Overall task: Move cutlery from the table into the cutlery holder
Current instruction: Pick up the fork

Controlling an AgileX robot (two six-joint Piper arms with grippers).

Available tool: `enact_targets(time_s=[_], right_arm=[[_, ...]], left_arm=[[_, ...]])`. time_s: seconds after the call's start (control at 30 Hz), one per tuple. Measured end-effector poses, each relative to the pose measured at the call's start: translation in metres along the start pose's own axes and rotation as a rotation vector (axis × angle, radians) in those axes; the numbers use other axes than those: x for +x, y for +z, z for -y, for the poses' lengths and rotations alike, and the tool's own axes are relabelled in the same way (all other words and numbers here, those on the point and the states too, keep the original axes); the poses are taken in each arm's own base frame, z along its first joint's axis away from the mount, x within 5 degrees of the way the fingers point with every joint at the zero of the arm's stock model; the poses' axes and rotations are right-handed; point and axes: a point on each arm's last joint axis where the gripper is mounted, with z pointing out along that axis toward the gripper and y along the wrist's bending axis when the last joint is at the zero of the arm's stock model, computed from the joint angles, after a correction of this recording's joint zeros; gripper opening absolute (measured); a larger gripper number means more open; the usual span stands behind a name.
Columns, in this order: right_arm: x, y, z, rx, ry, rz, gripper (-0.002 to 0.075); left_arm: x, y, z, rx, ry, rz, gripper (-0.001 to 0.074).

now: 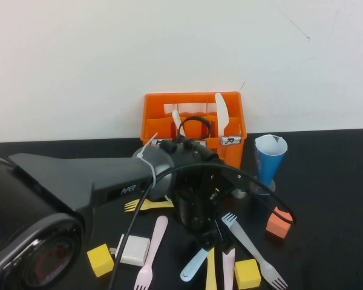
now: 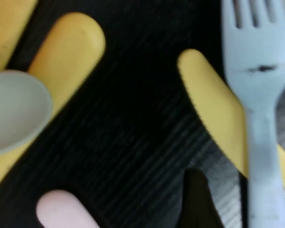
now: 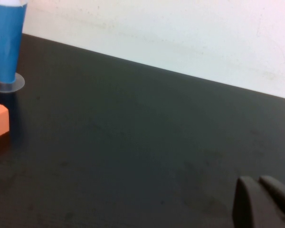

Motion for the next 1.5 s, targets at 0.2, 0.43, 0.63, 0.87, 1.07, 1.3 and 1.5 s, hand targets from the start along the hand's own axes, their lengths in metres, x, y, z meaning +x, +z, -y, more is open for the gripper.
enact_targets(time_s=[0.2, 0.43, 0.63, 0.87, 1.07, 1.3, 1.5], right_arm=[[0.000, 0.000, 0.000, 0.000, 0.000, 0.000, -0.0004], [0.000, 0.000, 0.000, 0.000, 0.000, 0.000, -0.0004], [0.000, 0.000, 0.000, 0.000, 0.000, 0.000, -0.0004], [0.000, 0.000, 0.000, 0.000, 0.000, 0.000, -0.0004], [0.000, 0.000, 0.000, 0.000, 0.000, 0.000, -0.0004], [0.000, 0.000, 0.000, 0.000, 0.000, 0.000, -0.0004], [0.000, 0.000, 0.000, 0.000, 0.000, 0.000, -0.0004]], left_arm=[[0.001, 0.011, -0.003, 0.000, -0.008, -0.012, 0.0386], [0.001, 0.018, 0.000, 0.007, 0.012, -0.017, 0.0385], [-0.002, 0.020, 0.005, 0.006, 0.027, -0.006, 0.0381], [-0.003, 0.023, 0.002, -0.029, -0.007, -0.008, 0.0251], [-0.002, 0.024, 0.001, -0.041, -0.024, -0.018, 0.0164], [0.002, 0.023, -0.004, -0.044, -0.055, -0.051, 0.0264], [0.003, 0.023, -0.007, -0.050, -0.058, -0.063, 0.0442]])
